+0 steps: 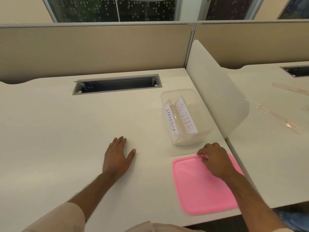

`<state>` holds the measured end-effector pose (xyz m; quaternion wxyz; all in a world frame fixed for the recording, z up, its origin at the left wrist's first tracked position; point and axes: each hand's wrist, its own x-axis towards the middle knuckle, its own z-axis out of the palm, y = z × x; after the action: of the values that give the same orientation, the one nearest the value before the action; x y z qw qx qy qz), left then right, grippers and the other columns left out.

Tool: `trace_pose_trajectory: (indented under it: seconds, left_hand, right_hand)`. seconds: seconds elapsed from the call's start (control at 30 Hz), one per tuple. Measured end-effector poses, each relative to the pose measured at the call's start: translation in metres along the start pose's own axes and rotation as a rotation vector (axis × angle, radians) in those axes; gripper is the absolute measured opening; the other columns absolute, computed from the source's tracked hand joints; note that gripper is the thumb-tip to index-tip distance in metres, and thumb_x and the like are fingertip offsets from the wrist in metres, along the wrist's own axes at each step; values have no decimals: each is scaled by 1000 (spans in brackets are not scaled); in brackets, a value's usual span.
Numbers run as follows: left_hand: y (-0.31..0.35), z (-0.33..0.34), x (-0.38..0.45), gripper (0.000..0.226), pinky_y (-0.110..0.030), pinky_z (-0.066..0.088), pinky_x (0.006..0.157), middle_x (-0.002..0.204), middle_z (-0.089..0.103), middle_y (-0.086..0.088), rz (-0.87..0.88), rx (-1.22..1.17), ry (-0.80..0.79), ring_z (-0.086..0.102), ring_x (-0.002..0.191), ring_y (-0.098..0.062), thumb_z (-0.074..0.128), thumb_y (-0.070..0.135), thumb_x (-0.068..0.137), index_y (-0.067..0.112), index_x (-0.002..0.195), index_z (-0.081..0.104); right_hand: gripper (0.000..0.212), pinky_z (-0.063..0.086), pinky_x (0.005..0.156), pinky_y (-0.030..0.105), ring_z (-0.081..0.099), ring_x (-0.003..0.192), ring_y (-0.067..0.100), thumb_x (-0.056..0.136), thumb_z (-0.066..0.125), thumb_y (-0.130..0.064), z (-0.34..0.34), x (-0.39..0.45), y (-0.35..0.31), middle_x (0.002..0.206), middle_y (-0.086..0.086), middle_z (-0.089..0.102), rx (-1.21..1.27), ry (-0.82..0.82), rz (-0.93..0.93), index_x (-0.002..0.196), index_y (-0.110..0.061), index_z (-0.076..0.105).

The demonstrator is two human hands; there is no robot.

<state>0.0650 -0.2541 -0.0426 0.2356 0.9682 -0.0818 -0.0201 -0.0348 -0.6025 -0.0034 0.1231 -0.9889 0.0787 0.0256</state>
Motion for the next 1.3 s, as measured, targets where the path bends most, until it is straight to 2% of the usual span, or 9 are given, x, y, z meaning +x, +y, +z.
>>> trace_pose_trajectory:
  seconds: [0.13, 0.27, 0.4, 0.63, 0.77, 0.9, 1.0, 1.17, 1.3]
  left_hand:
    - [9, -4, -4, 64, -37, 19, 123, 161, 37, 1, -10, -71, 13, 19, 153, -18, 53, 49, 97, 14, 150, 43]
    - [16, -14, -5, 59, -38, 24, 121, 156, 44, 0, -39, -154, 63, 24, 152, -18, 56, 46, 96, 14, 145, 49]
    - [24, -34, -1, 56, -47, 41, 111, 152, 49, -1, -51, -249, 122, 37, 145, -21, 59, 45, 95, 14, 140, 54]
    - [44, -74, -1, 44, -43, 46, 104, 137, 57, 5, -53, -412, 351, 51, 127, -16, 60, 44, 95, 20, 132, 58]
    - [63, -88, -15, 20, -34, 49, 89, 108, 60, 8, 6, -490, 489, 56, 102, -9, 64, 37, 93, 22, 106, 61]
    - [93, -99, -24, 14, -18, 50, 73, 98, 70, 12, -56, -700, 293, 66, 86, -3, 63, 41, 94, 28, 100, 63]
    - [114, -111, -19, 24, -23, 57, 69, 90, 76, 11, -207, -991, 127, 75, 82, -9, 58, 50, 95, 29, 98, 68]
    - [114, -127, -10, 21, -22, 59, 65, 89, 80, -4, -331, -1198, 152, 78, 81, -18, 58, 25, 100, 10, 99, 73]
    - [104, -130, -7, 17, -24, 59, 64, 89, 80, 0, -331, -1161, 150, 77, 79, -17, 58, 22, 100, 16, 100, 73]
  right_hand:
    - [19, 30, 80, 31, 52, 101, 17, 87, 66, -18, -9, 1, -9, 99, -9, 64, 22, 19, -49, 102, -26, 73]
    - [13, 35, 76, 33, 60, 88, 20, 82, 73, -14, -28, -1, -38, 89, -6, 67, 136, 72, -219, 92, -21, 76]
    - [10, 43, 69, 36, 62, 75, 19, 82, 72, -10, -48, 1, -73, 79, -4, 67, 228, 147, -341, 87, -19, 76]
    - [9, 49, 64, 28, 55, 68, 11, 84, 71, -7, -65, 22, -115, 80, -5, 62, 427, 380, -291, 91, -12, 74]
    - [8, 49, 64, 24, 55, 66, 10, 81, 73, -2, -67, 34, -139, 79, -1, 63, 555, 498, -245, 87, -8, 72]
    - [3, 47, 62, 27, 53, 68, 12, 82, 71, -4, -68, 37, -165, 77, 4, 64, 576, 609, -288, 84, -7, 70]
    - [8, 45, 57, 28, 52, 67, 18, 86, 67, -7, -64, 30, -188, 73, 9, 61, 433, 660, -485, 82, -1, 71]
    - [12, 46, 54, 38, 54, 66, 26, 88, 64, -6, -54, 25, -205, 73, 9, 59, 302, 697, -651, 81, -1, 73]
    - [10, 48, 62, 36, 58, 74, 24, 87, 68, -13, -53, 23, -202, 81, 7, 64, 375, 612, -727, 89, -5, 74]
